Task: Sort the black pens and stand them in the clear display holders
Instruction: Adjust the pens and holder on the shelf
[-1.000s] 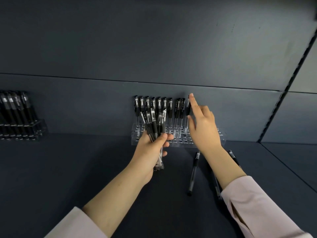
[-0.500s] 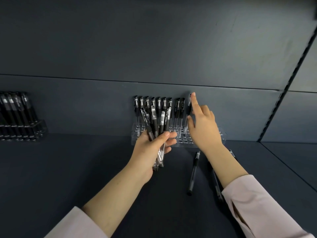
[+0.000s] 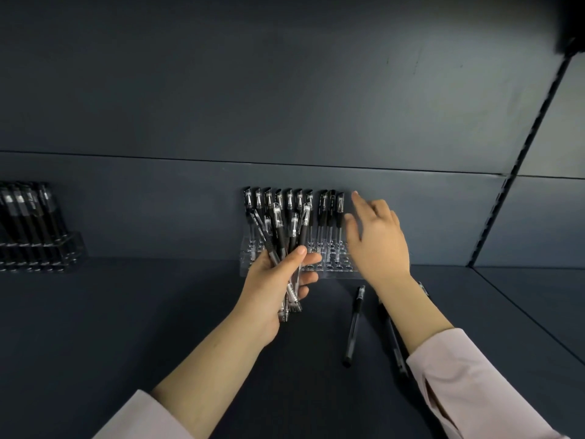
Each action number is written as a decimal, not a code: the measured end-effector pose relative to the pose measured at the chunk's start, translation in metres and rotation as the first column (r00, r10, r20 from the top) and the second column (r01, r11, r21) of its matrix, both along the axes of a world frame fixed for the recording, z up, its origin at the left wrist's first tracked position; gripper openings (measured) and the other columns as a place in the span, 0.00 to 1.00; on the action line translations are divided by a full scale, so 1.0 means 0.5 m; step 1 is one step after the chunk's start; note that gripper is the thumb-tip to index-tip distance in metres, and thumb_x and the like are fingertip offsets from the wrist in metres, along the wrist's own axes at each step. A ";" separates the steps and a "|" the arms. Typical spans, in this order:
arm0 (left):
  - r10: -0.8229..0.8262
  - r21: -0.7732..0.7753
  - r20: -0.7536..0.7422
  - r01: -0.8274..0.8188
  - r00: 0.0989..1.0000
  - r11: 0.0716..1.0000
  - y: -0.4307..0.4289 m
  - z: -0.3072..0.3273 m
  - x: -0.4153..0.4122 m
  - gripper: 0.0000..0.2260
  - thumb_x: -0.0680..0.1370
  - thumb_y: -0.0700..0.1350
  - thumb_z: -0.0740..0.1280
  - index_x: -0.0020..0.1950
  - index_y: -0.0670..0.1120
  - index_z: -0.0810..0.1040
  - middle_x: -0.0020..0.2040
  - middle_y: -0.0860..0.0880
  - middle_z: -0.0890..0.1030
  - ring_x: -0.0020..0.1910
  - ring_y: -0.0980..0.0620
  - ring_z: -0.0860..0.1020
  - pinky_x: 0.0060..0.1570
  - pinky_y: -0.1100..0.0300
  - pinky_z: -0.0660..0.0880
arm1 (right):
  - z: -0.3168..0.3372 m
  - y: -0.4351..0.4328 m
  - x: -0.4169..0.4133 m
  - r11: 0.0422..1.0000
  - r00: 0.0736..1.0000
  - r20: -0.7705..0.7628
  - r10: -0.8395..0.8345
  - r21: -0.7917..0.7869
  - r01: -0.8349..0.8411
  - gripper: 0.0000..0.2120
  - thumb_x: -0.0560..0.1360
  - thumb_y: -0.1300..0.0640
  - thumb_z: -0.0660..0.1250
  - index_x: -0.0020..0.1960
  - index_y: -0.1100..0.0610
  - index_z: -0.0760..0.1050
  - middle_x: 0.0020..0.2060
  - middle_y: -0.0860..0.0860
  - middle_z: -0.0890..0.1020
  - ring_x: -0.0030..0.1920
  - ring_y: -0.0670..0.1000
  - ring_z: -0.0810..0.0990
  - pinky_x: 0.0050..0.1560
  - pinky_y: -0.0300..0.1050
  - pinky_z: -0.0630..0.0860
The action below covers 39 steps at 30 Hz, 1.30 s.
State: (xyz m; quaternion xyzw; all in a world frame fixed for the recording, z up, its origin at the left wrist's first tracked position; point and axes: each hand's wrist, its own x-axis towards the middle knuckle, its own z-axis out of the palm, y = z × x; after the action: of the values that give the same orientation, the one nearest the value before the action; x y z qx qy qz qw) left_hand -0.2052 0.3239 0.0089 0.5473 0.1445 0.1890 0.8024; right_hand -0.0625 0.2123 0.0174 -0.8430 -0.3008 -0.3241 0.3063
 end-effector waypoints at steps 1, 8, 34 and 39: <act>-0.005 0.007 -0.001 0.005 1.000 1.000 0.000 0.000 0.000 0.13 0.79 0.46 0.67 0.62 0.43 0.76 0.49 0.49 0.86 0.37 0.55 0.83 0.35 0.62 0.77 | 0.007 0.001 -0.003 0.990 0.995 -0.050 0.092 0.112 -0.086 0.18 0.80 0.54 0.61 0.69 0.56 0.72 0.52 0.53 0.77 0.48 0.53 0.75 0.48 0.46 0.75; -0.057 0.130 -0.033 0.061 0.998 0.990 -0.006 -0.001 -0.001 0.09 0.80 0.46 0.67 0.59 0.46 0.78 0.48 0.51 0.86 0.41 0.55 0.84 0.37 0.62 0.78 | 0.039 0.013 -0.062 0.754 0.592 -0.486 0.643 0.538 -0.377 0.08 0.77 0.53 0.67 0.50 0.56 0.82 0.41 0.48 0.82 0.40 0.42 0.77 0.45 0.40 0.76; 0.026 0.027 -0.074 -0.024 0.997 0.999 0.000 -0.014 0.012 0.07 0.80 0.48 0.66 0.54 0.45 0.76 0.36 0.50 0.77 0.26 0.55 0.69 0.25 0.62 0.67 | 0.034 -0.028 -0.029 0.698 0.965 -0.074 0.250 0.705 -0.126 0.10 0.80 0.58 0.62 0.61 0.52 0.68 0.51 0.50 0.81 0.50 0.42 0.79 0.50 0.30 0.73; -0.002 0.004 -0.092 0.002 0.996 1.000 -0.004 -0.012 0.015 0.06 0.82 0.44 0.63 0.57 0.44 0.76 0.40 0.50 0.85 0.27 0.56 0.72 0.25 0.62 0.69 | 0.022 -0.020 -0.026 0.775 0.964 -0.055 0.260 0.607 -0.175 0.11 0.80 0.59 0.62 0.61 0.49 0.69 0.52 0.48 0.80 0.51 0.45 0.79 0.52 0.35 0.74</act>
State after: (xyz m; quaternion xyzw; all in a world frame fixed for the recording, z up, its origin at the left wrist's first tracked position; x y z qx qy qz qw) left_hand -0.1978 0.3218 0.0027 0.5572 0.1802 0.1631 0.7940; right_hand -0.0754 0.2025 0.0286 -0.6830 -0.2573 -0.3066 0.6110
